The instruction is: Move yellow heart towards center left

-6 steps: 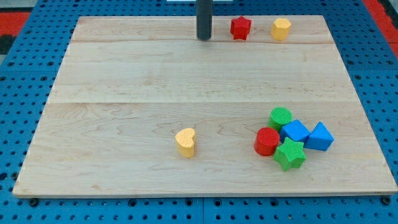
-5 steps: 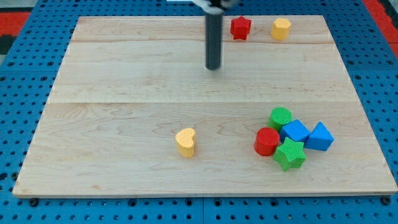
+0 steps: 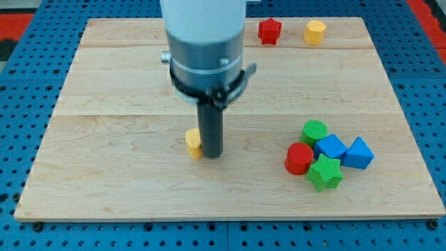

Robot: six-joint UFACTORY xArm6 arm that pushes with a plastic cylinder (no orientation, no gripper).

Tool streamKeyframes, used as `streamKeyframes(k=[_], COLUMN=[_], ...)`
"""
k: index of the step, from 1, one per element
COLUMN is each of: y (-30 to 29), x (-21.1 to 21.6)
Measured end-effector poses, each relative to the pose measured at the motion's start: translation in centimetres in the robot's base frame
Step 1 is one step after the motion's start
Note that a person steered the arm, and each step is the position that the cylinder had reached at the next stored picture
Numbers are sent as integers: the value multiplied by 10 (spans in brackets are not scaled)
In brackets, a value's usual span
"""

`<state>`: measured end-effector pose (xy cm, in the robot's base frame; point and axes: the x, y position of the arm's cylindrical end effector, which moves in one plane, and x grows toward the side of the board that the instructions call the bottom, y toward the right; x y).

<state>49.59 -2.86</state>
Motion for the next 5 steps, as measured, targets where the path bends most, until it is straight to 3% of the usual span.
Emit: streamKeyframes(k=[1, 2, 5], y=[-23, -17, -91], x=[-5, 25, -65])
